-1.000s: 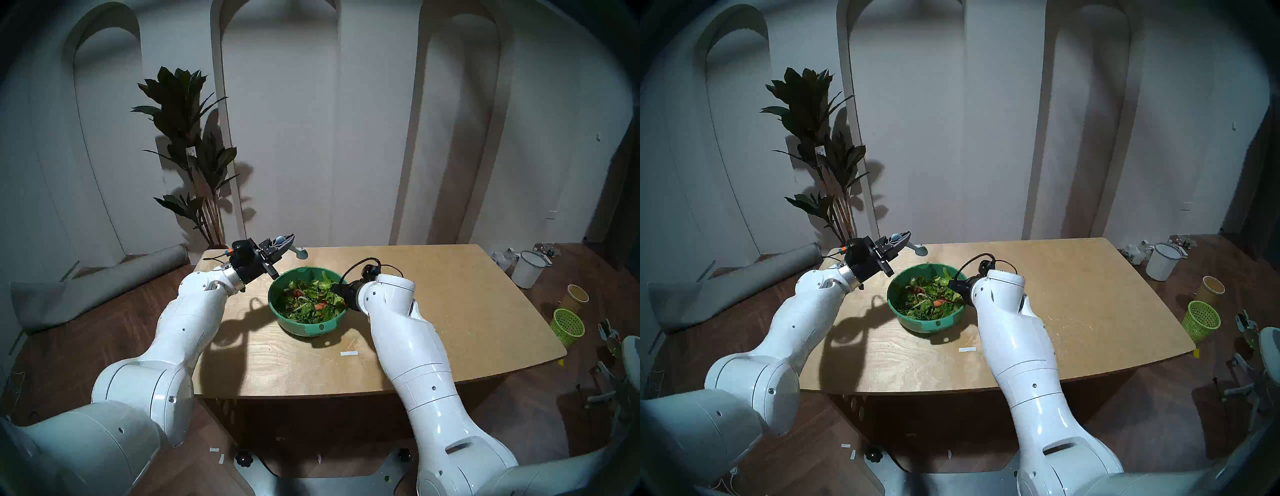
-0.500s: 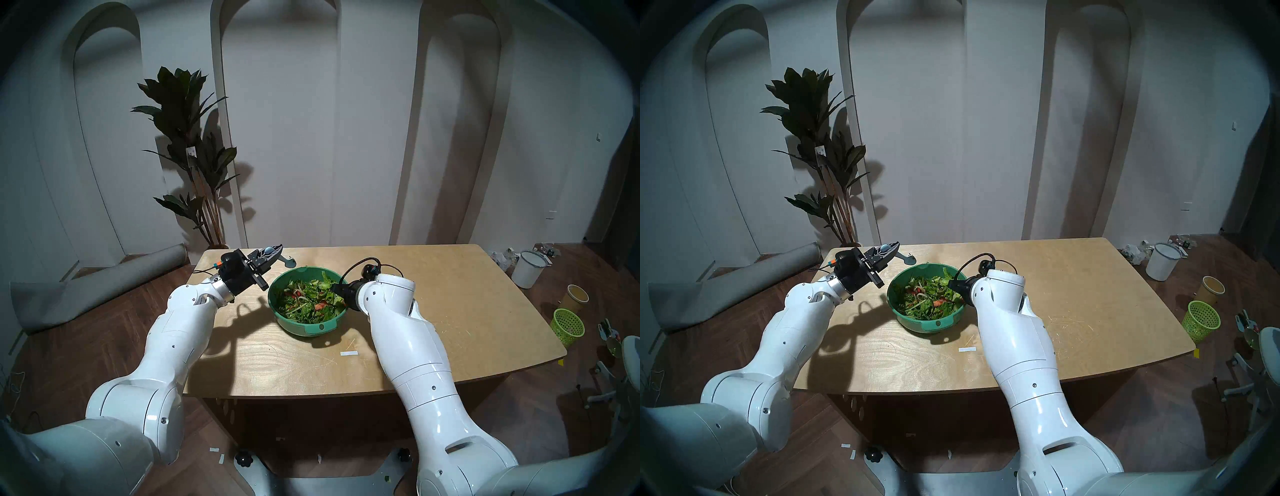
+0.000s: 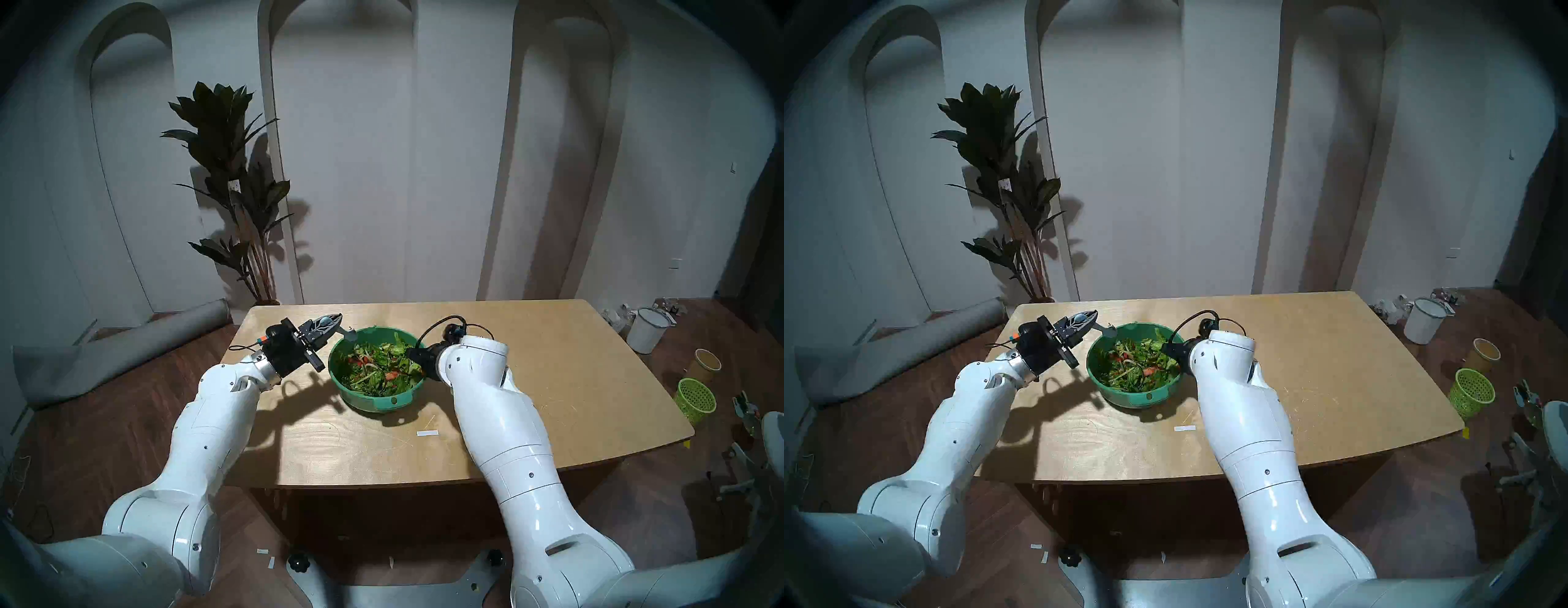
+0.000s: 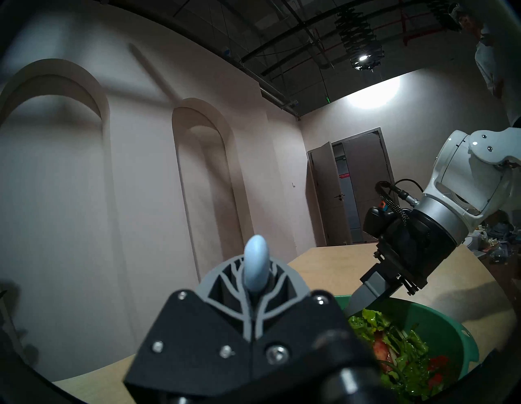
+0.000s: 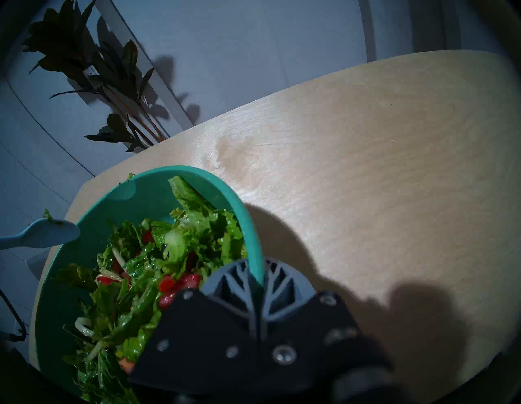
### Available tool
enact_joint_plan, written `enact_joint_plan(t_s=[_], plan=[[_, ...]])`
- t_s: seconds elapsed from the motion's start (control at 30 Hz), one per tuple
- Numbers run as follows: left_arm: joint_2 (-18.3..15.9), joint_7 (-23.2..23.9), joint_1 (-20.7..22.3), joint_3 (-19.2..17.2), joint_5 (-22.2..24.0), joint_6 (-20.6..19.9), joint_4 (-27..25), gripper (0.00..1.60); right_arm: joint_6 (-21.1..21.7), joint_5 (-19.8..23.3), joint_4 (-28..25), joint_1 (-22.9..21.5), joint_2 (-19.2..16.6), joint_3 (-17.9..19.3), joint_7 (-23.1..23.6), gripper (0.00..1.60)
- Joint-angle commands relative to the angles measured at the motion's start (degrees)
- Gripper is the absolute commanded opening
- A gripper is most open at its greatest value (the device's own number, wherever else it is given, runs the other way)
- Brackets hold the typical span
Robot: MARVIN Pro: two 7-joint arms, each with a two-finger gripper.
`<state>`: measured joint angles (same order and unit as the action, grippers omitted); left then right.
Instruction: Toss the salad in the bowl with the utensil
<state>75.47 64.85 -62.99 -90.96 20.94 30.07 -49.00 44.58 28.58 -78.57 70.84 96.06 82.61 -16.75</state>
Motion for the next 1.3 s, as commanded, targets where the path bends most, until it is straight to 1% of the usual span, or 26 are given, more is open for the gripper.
enact_joint_plan(t_s=[0.0,0.17,0.2,0.27,0.3,0.37,0.5,0.53,0.6,0.63,0.7,0.77,0.83,1.03,1.1,1.13,1.27], plan=[[0.6,-0.4,-1.8,0.8,-0.8,-0.4,-5.7,0.0,-0.1,0.0,-0.6,-0.5,0.2,0.0,0.1,0.0],[1.1,-1.3,-3.0,1.8,-2.2,-0.5,-9.8,0.0,-0.1,0.0,-0.6,-0.5,0.2,0.0,0.1,0.0],[1.1,-1.3,-3.0,1.8,-2.2,-0.5,-9.8,0.0,-0.1,0.0,-0.6,-0.5,0.2,0.0,0.1,0.0],[1.1,-2.4,-3.4,2.0,-3.1,-0.6,-12.1,0.0,-0.1,0.0,-0.6,-0.5,0.2,0.0,0.1,0.0],[1.1,-2.4,-3.4,2.0,-3.1,-0.6,-12.1,0.0,-0.1,0.0,-0.6,-0.5,0.2,0.0,0.1,0.0],[0.9,-4.0,-3.5,1.5,-3.9,-0.8,-14.6,0.0,-0.1,0.0,-0.7,-0.5,0.2,0.0,0.1,0.0],[0.5,-6.0,-3.7,1.1,-5.6,-1.4,-17.4,0.0,-0.1,0.0,-0.7,-0.5,0.2,0.0,0.1,0.0],[0.5,-6.0,-3.7,1.1,-5.6,-1.4,-17.4,0.0,-0.1,0.0,-0.7,-0.5,0.2,0.0,0.1,0.0],[0.2,-7.9,-4.8,0.8,-7.4,-2.6,-19.5,0.0,-0.1,0.0,-0.7,-0.5,0.2,0.0,0.1,0.0],[0.2,-7.9,-4.8,0.8,-7.4,-2.6,-19.5,0.0,-0.1,0.0,-0.7,-0.5,0.2,0.0,0.1,0.0],[0.0,-9.2,-5.6,0.6,-8.8,-3.9,-20.6,0.0,-0.1,0.0,-0.8,-0.5,0.2,0.0,0.1,0.0],[-0.5,-11.2,-7.1,0.8,-11.4,-5.8,-22.2,0.0,-0.1,0.0,-0.8,-0.5,0.2,0.0,0.1,0.0],[-0.5,-11.6,-7.5,0.8,-12.0,-6.4,-22.5,0.0,-0.1,0.1,-0.8,-0.5,0.2,0.0,0.1,0.0],[-1.1,-15.4,-10.4,1.3,-17.6,-11.2,-25.5,0.0,-0.1,0.1,-0.9,-0.5,0.2,0.0,0.1,0.0],[-1.1,-17.7,-11.4,1.6,-20.7,-14.2,-27.5,0.0,-0.1,0.1,-1.0,-0.5,0.2,0.0,0.1,0.0],[-1.1,-17.7,-11.4,1.6,-20.7,-14.2,-27.5,0.0,-0.1,0.1,-1.0,-0.5,0.2,0.0,0.1,0.0],[-0.9,-21.2,-12.3,2.3,-24.9,-19.1,-30.4,0.0,-0.2,0.1,-1.1,-0.4,0.3,0.0,0.1,0.0]])
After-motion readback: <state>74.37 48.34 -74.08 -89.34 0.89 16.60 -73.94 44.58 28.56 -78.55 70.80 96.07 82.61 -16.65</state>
